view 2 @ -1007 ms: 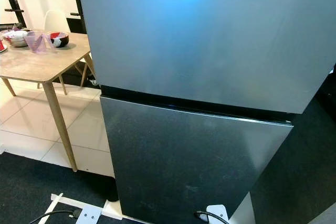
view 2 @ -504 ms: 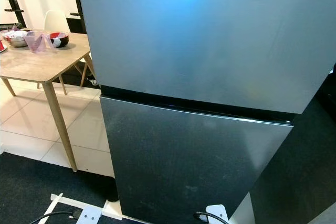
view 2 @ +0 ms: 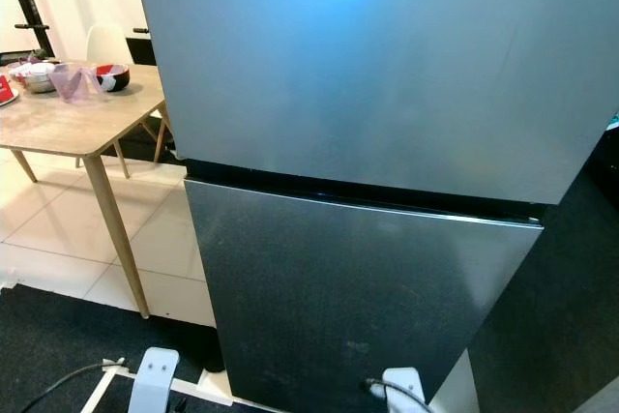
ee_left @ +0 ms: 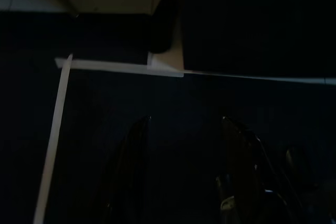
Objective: Restocking fridge
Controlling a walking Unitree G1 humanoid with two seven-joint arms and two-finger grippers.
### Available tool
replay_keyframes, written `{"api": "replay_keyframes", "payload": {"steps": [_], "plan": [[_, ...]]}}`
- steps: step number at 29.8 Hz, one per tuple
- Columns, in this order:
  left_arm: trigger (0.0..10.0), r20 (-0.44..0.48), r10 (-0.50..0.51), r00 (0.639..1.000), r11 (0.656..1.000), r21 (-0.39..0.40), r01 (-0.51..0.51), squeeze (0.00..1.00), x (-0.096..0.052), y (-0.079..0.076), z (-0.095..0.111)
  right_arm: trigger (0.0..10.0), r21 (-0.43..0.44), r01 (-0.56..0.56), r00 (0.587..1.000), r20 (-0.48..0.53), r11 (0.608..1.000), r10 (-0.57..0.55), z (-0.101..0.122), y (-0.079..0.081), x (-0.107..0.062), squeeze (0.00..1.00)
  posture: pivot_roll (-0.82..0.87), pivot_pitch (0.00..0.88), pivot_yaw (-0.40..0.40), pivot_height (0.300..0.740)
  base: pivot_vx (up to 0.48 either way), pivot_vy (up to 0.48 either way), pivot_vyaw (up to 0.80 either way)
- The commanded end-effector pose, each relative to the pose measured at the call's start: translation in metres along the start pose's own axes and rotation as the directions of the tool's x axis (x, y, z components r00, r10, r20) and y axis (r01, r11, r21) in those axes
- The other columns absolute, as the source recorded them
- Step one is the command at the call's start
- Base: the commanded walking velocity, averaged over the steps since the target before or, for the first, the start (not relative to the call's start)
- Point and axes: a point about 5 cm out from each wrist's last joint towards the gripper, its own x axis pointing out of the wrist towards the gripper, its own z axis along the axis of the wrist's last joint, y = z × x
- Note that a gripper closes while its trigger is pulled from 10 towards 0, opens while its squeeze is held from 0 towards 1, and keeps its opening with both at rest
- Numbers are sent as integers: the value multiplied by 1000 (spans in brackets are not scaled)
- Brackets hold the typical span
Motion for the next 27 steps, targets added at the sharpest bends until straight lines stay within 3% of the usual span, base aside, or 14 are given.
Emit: {"api": "replay_keyframes", "payload": {"steps": [1, 6, 13, 17, 19, 21, 27], "plan": [[10000, -28, 1, 1000, 999, 42, 0, 0, 1, 10, 1, 10000, 8, 4, 1000, 12, 1000, -4, 10, -4, 2, 0, -10, 0, -33, 740, 0, 0, 0], [10000, -20, -27, 999, 999, 31, 27, 0, 4, 7, 10, 10000, 54, 11, 999, 45, 998, -13, 23, -10, 4, 0, -21, 0, -66, 740, 0, 0, 0], [10000, -42, -23, 999, 999, 36, 24, 0, 2, -1, 0, 10000, 37, 23, 999, 25, 999, -24, 21, -7, 4, 0, -27, 0, -39, 740, 0, 0, 0], [10000, -58, -64, 996, 996, 56, 67, 0, 2, -6, -1, 10000, 105, 23, 999, 29, 994, -26, 20, -7, 4, 0, -18, 0, -37, 740, 0, 0, 0], [10000, -67, -59, 996, 995, 79, 64, 0, 2, -5, 0, 10000, 81, 19, 1000, 1, 997, -19, 15, -8, 4, 0, -9, 0, -56, 740, 0, 0, 0], [10000, -70, -27, 997, 999, 44, 30, 0, 2, 0, 0, 10000, 54, 9, 1000, -9, 998, -9, 14, -9, 3, 0, -19, 0, -62, 740, 0, 0, 0], [10000, -70, -34, 997, 997, 62, 38, 0, 1, 1, -3, 10000, 55, 24, 1000, -8, 998, -23, 13, -16, 2, 0, -18, 0, -77, 740, 0, 0, 0]]}}
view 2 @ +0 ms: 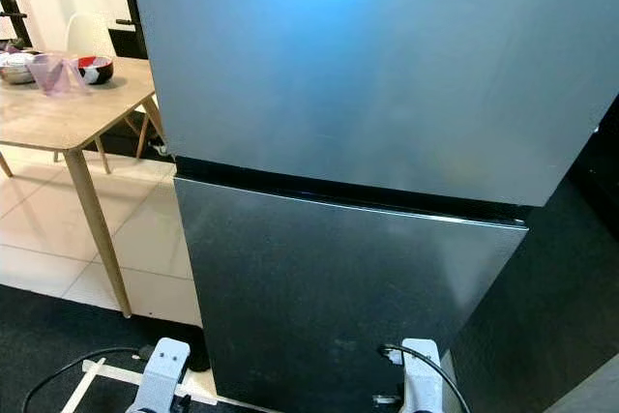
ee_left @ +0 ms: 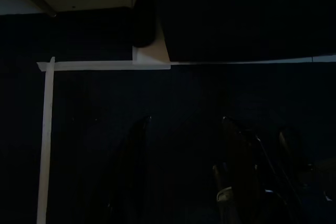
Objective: Restocking fridge
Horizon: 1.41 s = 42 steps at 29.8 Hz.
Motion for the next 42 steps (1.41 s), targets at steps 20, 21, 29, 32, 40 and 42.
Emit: {"api": "replay_keyframes", "payload": {"steps": [20, 21, 29, 32, 40, 42], "plan": [[10000, 31, -1, 1000, 999, 53, -1, 0, 1, 6, 10, 10000, 27, -47, 999, 20, 999, 47, 10, 14, 3, 0, 49, 0, -35, 740, 0, 0, 0], [10000, 31, -1, 1000, 999, 53, -1, 0, 1, 6, 10, 10000, 27, -47, 999, 20, 999, 47, 10, 14, 3, 0, 49, 0, -35, 740, 0, 0, 0], [10000, 36, 0, 999, 997, 72, -3, 0, 0, 12, 9, 10000, 0, -83, 997, 7, 997, 83, 5, 24, 2, 0, 16, 0, 4, 740, 0, 0, 0], [10000, 33, -21, 999, 996, 92, 18, 0, 0, 8, 9, 10000, 22, -70, 998, 9, 997, 70, 3, 20, 2, 0, 13, 0, 13, 740, 0, 0, 0], [10000, 52, 5, 999, 1000, 25, -6, 0, 1, 5, 10, 10000, 17, -61, 998, -16, 998, 61, -7, 13, 0, 0, 15, 0, -17, 740, 0, 0, 0], [10000, 51, 5, 999, 1000, 24, -6, 0, 0, 5, 9, 10000, 21, -60, 998, -17, 998, 60, -7, 13, -1, 0, 15, 0, -17, 740, 0, 0, 0]]}}
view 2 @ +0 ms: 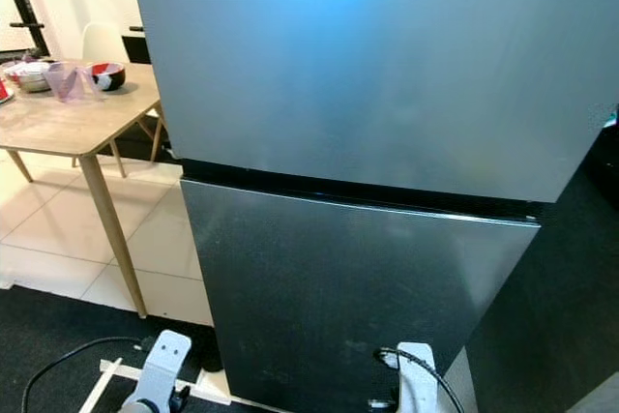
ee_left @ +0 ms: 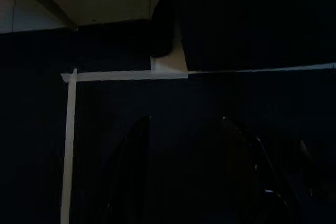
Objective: Restocking fridge
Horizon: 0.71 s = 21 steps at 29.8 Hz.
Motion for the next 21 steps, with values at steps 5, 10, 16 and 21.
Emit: {"api": "replay_keyframes", "payload": {"steps": [5, 10, 16, 21], "plan": [[10000, -27, 19, 999, 998, -63, -20, 0, -2, 1, -10, 10000, 9, -5, 1000, -2, 1000, 5, -1, 3, 0, 0, -15, 0, -28, 740, 0, 0, 0], [10000, -16, 13, 1000, 996, -90, -15, 0, -1, 1, -5, 10000, 16, -19, 1000, 0, 1000, 19, 1, 3, 0, 0, -23, 0, -31, 740, 0, 0, 0], [10000, 12, -7, 1000, 998, -69, 8, 0, 1, -1, 3, 10000, -16, -42, 999, -11, 999, 42, 0, 4, 0, 0, -10, 0, -50, 740, 0, 0, 0], [10000, 2, 6, 1000, 993, -117, -6, 0, 1, 0, 1, 10000, 14, -43, 999, 8, 999, 42, 2, 4, 0, 0, -16, 0, -51, 740, 0, 0, 0]]}}
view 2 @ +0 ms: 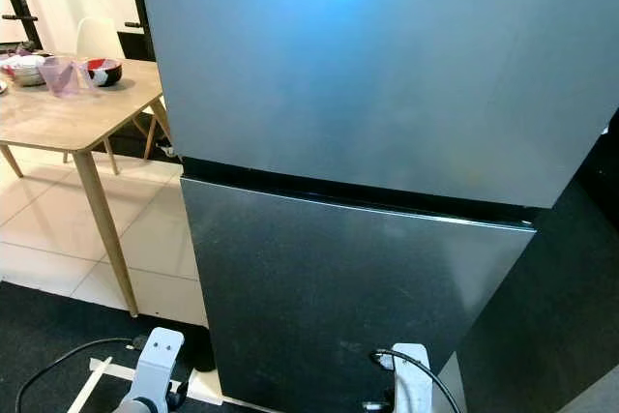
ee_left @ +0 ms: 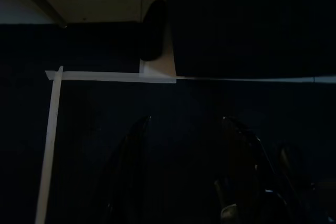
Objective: Restocking fridge
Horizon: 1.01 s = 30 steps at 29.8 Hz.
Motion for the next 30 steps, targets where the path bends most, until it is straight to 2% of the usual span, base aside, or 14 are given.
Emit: {"api": "replay_keyframes", "payload": {"steps": [1, 7, 10, 15, 23, 26, 28, 30], "plan": [[10000, -10, -6, 1000, 999, -42, 6, 0, 0, -5, -2, 10000, 14, -4, 1000, 16, 1000, 4, 3, -1, 0, 0, -17, 0, -57, 740, 0, 0, 0], [10000, -24, 2, 1000, 997, -73, -4, 0, -1, -7, -7, 10000, 7, -12, 1000, 20, 1000, 11, 5, -1, 0, 0, -19, 0, -68, 740, 0, 0, 0], [10000, -28, 2, 1000, 998, -59, -3, 0, -2, -9, -9, 10000, -45, 11, 1000, 23, 999, -10, 3, -2, 0, 0, -15, 0, -45, 740, 0, 0, 0], [10000, -29, -14, 999, 1000, -28, 14, 0, -2, -8, -10, 10000, -19, 13, 999, 35, 1000, -13, 1, 0, -1, 0, -35, 0, -30, 740, 0, 0, 0], [10000, -9, 9, 1000, 999, -53, -10, 0, 0, -4, -3, 10000, -57, 60, 996, 64, 997, -56, 2, 1, -1, 0, -12, 0, -47, 740, 0, 0, 0], [10000, -10, 6, 1000, 999, -51, -6, 0, 0, -5, -3, 10000, -67, 61, 996, 73, 996, -56, 1, 1, -1, 0, -20, 0, -33, 740, 0, 0, 0], [10000, -11, -7, 1000, 999, -47, 7, 0, 0, -6, -3, 10000, -28, 27, 998, 58, 999, -25, -1, 3, -1, 0, -28, 0, -27, 740, 0, 0, 0], [10000, -14, -13, 1000, 999, -40, 12, 0, 0, -7, -3, 10000, -36, 22, 998, 57, 999, -20, -1, 3, -1, 0, -33, 0, -26, 740, -247, 0, 0]]}}
